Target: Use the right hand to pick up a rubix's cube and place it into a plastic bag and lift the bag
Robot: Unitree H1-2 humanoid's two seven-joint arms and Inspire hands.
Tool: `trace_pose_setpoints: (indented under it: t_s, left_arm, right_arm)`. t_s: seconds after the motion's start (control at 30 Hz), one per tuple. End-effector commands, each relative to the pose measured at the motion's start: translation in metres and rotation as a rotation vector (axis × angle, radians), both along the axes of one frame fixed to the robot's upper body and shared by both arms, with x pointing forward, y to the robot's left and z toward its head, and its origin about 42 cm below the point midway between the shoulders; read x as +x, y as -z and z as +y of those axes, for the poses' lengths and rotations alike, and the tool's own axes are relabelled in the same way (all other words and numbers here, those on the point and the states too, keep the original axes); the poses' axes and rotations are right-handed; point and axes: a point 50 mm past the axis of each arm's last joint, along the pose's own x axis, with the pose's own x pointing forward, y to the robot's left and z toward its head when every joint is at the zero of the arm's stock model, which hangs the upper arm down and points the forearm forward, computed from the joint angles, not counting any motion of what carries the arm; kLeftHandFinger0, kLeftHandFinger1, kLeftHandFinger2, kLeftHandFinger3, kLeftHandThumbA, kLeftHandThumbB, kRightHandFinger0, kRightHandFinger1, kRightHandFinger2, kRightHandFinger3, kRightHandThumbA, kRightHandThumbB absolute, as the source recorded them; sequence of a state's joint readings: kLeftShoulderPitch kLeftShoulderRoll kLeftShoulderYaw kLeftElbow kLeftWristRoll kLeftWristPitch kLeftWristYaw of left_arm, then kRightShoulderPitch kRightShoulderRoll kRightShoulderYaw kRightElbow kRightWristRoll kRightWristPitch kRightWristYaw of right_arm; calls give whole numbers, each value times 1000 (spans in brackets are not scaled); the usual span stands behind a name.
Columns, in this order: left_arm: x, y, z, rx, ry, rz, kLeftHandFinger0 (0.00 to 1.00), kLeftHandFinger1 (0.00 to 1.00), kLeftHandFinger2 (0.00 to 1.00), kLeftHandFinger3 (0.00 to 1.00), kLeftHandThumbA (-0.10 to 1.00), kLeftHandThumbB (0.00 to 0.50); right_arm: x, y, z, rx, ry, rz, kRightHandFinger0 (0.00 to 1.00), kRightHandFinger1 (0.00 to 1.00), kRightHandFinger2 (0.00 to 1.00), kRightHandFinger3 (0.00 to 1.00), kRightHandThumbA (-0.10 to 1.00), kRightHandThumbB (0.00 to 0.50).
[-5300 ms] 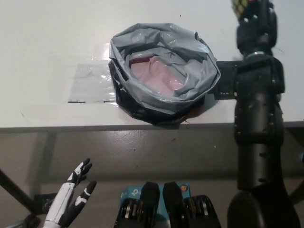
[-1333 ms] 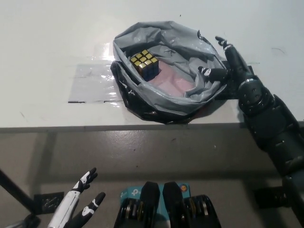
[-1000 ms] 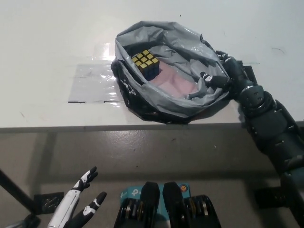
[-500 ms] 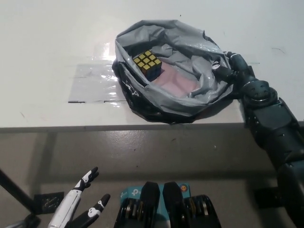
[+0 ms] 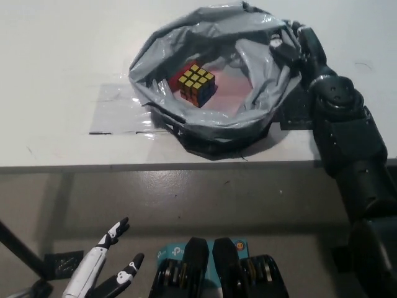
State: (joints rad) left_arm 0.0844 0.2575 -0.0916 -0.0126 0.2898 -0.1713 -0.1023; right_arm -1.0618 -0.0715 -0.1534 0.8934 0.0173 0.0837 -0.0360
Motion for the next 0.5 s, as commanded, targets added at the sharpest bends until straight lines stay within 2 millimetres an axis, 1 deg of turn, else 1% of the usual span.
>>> trace_pose_setpoints:
  t_s: [0.0, 0.03, 0.07, 0.1, 0.13, 0.17, 0.2, 0.23, 0.27, 0.3, 0.33, 0.37, 0.47]
  left_arm:
    - [5, -14, 2, 14, 13, -63, 1000, 1000, 1000, 1000, 674, 96]
    - [6, -14, 2, 15, 13, -64, 1000, 1000, 1000, 1000, 674, 96]
    - [6, -15, 2, 12, 13, -64, 1000, 1000, 1000, 1000, 663, 88]
    - [7, -15, 2, 9, 12, -63, 1000, 1000, 1000, 1000, 658, 91]
    - [7, -15, 2, 6, 12, -63, 1000, 1000, 1000, 1000, 657, 91]
    - [8, -16, 2, 6, 11, -63, 1000, 1000, 1000, 1000, 656, 90]
    - [9, -16, 2, 9, 10, -67, 1000, 1000, 1000, 1000, 656, 89]
    - [9, -16, 2, 8, 9, -69, 1000, 1000, 1000, 1000, 656, 89]
    - [10, -17, 1, 13, 8, -73, 1000, 1000, 1000, 1000, 656, 87]
    - [10, -17, 1, 16, 7, -72, 1000, 1000, 1000, 1000, 660, 87]
    - [10, -17, 0, 12, 7, -66, 1000, 1000, 1000, 1000, 660, 82]
    - [11, -18, 0, 10, 8, -67, 1000, 1000, 1000, 1000, 655, 78]
    - [12, -19, 0, 11, 13, -78, 1000, 1000, 1000, 1000, 646, 68]
  right_arm:
    - [-3, -71, 25, 185, -58, -86, 0, 183, 553, 416, -100, 136]
    - [-4, -76, 27, 199, -66, -88, 0, 183, 553, 416, -100, 136]
    - [-7, -95, 36, 242, -96, -109, 0, 158, 542, 531, -100, 111]
    - [-9, -111, 44, 273, -124, -124, 0, 151, 526, 458, -100, 119]
    - [-11, -122, 49, 293, -143, -134, 0, 147, 519, 436, -100, 120]
    - [-12, -134, 55, 311, -161, -137, 0, 150, 527, 556, -100, 122]
    - [-12, -150, 62, 315, -174, -138, 0, 134, 532, 715, -100, 117]
    - [-13, -158, 66, 317, -182, -141, 0, 126, 537, 742, -100, 124]
    - [-13, -171, 72, 319, -196, -147, 0, 103, 529, 794, -100, 125]
    - [-13, -179, 76, 318, -204, -148, 0, 100, 534, 801, -100, 116]
    - [-12, -192, 82, 322, -215, -147, 0, 82, 558, 1000, -100, 110]
    - [-12, -198, 85, 321, -221, -147, 0, 84, 577, 1000, -100, 99]
    - [-12, -216, 94, 332, -238, -154, 0, 89, 603, 1000, -100, 99]
